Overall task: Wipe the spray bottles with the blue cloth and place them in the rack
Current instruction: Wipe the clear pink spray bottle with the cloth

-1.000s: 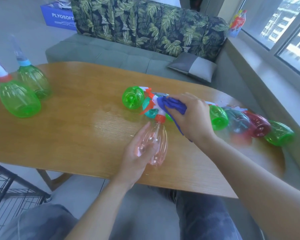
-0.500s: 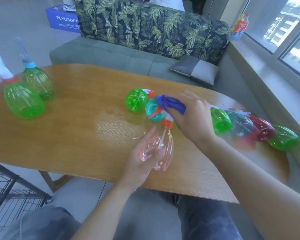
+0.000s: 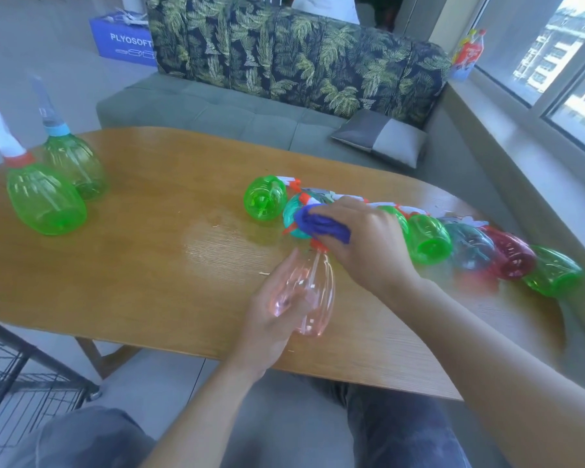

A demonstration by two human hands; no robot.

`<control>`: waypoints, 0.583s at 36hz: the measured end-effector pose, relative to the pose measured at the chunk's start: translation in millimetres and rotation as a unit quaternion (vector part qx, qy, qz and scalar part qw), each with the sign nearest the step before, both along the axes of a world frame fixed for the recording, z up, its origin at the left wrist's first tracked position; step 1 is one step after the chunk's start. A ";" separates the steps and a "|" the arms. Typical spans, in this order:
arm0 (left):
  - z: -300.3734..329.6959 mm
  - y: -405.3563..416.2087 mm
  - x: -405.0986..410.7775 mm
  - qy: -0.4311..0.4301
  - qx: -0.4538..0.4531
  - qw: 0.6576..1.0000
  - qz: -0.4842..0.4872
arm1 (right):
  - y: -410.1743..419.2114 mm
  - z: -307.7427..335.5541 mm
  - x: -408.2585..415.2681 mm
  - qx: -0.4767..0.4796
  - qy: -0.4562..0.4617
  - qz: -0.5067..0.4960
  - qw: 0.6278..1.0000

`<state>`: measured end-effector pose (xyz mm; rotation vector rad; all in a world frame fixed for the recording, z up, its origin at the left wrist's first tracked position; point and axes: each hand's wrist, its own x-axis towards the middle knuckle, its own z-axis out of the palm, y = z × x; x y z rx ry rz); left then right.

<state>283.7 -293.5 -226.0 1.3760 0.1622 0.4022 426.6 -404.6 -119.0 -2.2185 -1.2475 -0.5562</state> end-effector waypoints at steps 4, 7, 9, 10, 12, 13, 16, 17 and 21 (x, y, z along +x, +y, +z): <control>2.2 -1.7 0.8 0.007 0.005 1.000 0.001 | -6.4 4.4 8.9 0.028 -0.005 -0.035 0.999; 3.6 -1.7 0.0 0.009 0.009 1.000 0.000 | -8.4 4.4 13.3 0.048 0.006 -0.055 0.997; 2.8 -0.8 -1.4 0.011 0.005 1.000 0.005 | -7.3 1.2 6.2 0.018 0.011 -0.016 1.000; 2.2 -0.3 -2.0 0.012 0.003 1.000 0.006 | -7.4 -0.4 2.6 -0.004 0.012 0.007 1.000; 1.3 0.0 -2.2 0.016 0.003 1.000 0.007 | -9.0 -0.7 2.7 -0.026 0.012 0.021 0.999; 1.6 -0.3 -2.2 0.016 0.006 1.000 0.007 | -9.7 1.1 6.2 -0.019 0.012 0.006 1.000; 3.1 -1.0 -2.4 0.017 0.018 1.000 0.006 | -9.4 8.6 19.5 0.029 0.029 -0.061 0.997; 2.6 -1.1 -2.4 0.019 0.018 1.000 0.005 | -7.9 11.9 23.0 0.042 0.048 -0.074 0.995; 1.2 -0.4 -3.4 0.029 0.012 1.000 -0.004 | 3.0 24.9 31.1 0.052 0.146 -0.058 0.986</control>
